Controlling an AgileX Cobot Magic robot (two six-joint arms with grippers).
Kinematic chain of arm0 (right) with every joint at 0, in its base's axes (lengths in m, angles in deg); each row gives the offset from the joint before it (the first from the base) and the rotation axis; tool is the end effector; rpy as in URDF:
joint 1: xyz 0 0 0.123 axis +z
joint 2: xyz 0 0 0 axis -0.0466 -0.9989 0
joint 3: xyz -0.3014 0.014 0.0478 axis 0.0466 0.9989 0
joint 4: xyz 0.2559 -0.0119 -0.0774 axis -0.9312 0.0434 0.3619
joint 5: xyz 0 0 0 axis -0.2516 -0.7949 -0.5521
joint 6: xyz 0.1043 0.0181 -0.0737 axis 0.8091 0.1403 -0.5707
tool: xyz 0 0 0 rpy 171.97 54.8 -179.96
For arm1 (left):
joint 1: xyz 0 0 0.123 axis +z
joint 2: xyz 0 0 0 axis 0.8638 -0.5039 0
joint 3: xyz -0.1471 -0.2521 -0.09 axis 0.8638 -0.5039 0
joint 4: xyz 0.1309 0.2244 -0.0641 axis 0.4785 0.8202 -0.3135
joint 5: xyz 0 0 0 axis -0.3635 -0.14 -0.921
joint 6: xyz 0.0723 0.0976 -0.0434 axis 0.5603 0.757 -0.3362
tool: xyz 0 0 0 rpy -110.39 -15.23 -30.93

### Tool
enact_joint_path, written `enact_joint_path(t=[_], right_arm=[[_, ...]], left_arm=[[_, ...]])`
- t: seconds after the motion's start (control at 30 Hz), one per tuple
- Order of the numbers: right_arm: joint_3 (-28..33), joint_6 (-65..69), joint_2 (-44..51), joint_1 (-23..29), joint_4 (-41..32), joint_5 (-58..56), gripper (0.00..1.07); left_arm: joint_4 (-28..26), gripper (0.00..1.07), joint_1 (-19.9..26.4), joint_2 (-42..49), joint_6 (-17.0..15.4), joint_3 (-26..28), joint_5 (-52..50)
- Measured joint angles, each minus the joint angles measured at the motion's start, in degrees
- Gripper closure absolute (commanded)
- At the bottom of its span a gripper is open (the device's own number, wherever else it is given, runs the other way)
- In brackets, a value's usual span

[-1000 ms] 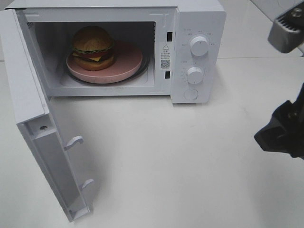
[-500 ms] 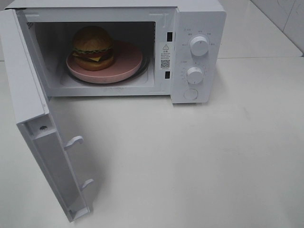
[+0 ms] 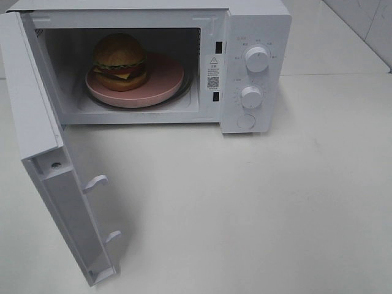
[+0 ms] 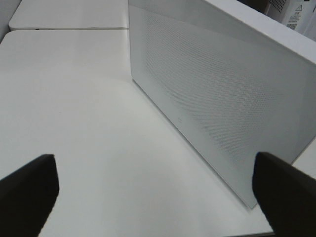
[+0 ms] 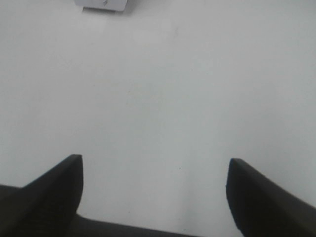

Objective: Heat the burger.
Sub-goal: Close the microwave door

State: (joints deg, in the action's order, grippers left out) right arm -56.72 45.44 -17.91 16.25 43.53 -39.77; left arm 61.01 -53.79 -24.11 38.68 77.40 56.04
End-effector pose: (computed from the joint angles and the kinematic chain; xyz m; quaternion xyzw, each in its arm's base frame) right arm 0.0759 0.0042 0.2800 -0.0458 0.9021 0.0213 0.4285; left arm 0.0191 -0.0274 0.2744 0.0411 0.8449 -0.0544 0.5306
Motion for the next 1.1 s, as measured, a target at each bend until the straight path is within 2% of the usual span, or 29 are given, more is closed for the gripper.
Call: enact_joint_path(t=[0.23,0.6,1.1], right_arm=[[3.95,-0.06,9.51,-5.04,-0.63,0.92,0.31],[4.01,-0.06,19.31,-9.34,-0.86,1.55,0.31],[4.13,-0.17,19.88,-10.43,-0.86,1.55,0.31]], left_arm=[[0.00,0.07,0.00,0.00,0.00,0.00,0.00],[0.00,0.07,0.00,0.00,0.00,0.00,0.00],[0.00,0.07,0.00,0.00,0.00,0.00,0.00]])
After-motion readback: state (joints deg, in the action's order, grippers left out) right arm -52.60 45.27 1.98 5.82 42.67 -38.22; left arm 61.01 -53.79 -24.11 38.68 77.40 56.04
